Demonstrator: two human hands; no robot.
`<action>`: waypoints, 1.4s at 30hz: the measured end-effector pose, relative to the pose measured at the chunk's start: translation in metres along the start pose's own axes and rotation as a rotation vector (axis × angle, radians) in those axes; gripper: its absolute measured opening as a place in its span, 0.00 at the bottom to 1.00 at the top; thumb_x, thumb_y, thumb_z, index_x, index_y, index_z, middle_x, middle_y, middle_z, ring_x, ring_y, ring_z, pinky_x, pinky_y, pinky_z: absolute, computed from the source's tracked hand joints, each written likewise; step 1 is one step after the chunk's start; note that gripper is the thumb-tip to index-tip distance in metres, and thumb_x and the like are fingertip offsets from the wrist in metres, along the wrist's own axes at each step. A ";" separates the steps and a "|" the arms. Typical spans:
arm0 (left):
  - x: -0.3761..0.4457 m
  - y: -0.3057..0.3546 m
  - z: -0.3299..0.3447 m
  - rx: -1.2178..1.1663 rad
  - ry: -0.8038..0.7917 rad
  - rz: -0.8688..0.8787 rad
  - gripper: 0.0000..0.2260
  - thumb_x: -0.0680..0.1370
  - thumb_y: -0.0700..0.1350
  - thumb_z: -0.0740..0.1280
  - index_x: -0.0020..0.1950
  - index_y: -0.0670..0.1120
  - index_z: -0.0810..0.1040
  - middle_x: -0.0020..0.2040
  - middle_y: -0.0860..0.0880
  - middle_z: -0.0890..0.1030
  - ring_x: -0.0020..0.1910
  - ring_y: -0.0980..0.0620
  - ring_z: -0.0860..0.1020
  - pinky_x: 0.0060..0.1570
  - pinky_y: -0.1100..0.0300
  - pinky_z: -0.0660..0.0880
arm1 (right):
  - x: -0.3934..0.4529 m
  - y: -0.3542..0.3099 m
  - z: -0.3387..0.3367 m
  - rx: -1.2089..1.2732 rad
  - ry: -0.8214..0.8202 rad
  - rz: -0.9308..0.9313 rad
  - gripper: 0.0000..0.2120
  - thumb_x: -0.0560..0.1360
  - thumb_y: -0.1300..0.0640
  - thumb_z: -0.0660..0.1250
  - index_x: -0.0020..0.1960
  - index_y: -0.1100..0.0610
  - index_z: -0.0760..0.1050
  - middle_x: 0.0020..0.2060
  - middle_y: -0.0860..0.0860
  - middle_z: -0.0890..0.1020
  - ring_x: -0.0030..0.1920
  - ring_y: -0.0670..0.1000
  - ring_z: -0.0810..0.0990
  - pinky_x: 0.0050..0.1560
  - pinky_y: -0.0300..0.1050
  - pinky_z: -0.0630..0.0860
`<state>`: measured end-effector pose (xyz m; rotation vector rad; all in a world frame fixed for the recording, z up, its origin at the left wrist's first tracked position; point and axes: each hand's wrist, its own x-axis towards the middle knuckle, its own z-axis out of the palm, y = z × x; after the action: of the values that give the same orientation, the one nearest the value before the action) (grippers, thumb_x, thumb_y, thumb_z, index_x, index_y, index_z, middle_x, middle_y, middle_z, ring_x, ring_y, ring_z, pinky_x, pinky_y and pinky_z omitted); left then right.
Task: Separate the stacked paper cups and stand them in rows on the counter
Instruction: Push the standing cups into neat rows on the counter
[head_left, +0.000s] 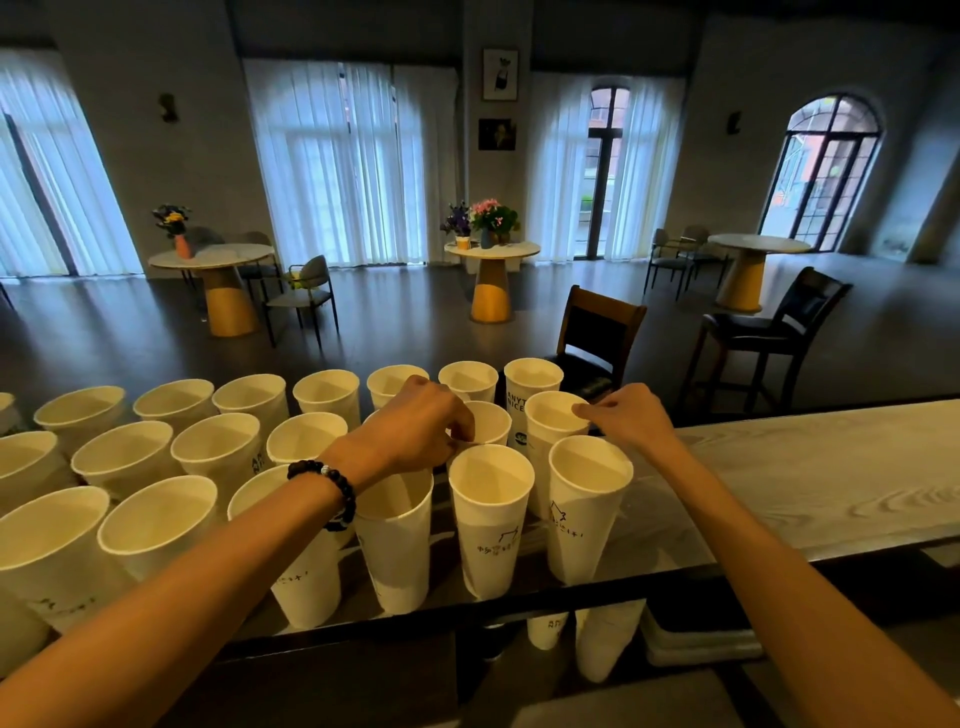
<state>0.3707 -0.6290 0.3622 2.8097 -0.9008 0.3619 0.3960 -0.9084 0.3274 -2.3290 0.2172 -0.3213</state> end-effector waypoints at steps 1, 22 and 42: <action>0.000 0.000 -0.001 -0.008 0.004 0.002 0.12 0.74 0.48 0.76 0.57 0.53 0.85 0.55 0.53 0.85 0.48 0.54 0.81 0.54 0.62 0.75 | -0.002 0.000 -0.002 0.006 0.014 0.000 0.19 0.74 0.46 0.72 0.36 0.62 0.82 0.30 0.56 0.82 0.31 0.51 0.79 0.34 0.42 0.75; -0.090 0.053 -0.052 -0.534 0.488 0.089 0.06 0.74 0.37 0.73 0.49 0.47 0.85 0.44 0.54 0.85 0.44 0.57 0.82 0.42 0.66 0.78 | -0.088 -0.076 -0.011 0.268 0.316 -0.412 0.13 0.73 0.50 0.73 0.54 0.56 0.81 0.38 0.49 0.82 0.37 0.43 0.79 0.42 0.36 0.76; -0.154 0.100 0.150 -0.844 0.123 -0.761 0.35 0.74 0.52 0.75 0.77 0.46 0.62 0.38 0.52 0.83 0.35 0.63 0.82 0.39 0.65 0.81 | -0.187 0.116 0.100 0.200 0.308 0.007 0.39 0.62 0.36 0.76 0.66 0.53 0.70 0.52 0.45 0.70 0.51 0.45 0.73 0.51 0.45 0.76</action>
<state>0.2172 -0.6596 0.1845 2.0723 0.0999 0.0140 0.2401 -0.8750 0.1463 -2.0738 0.3277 -0.6687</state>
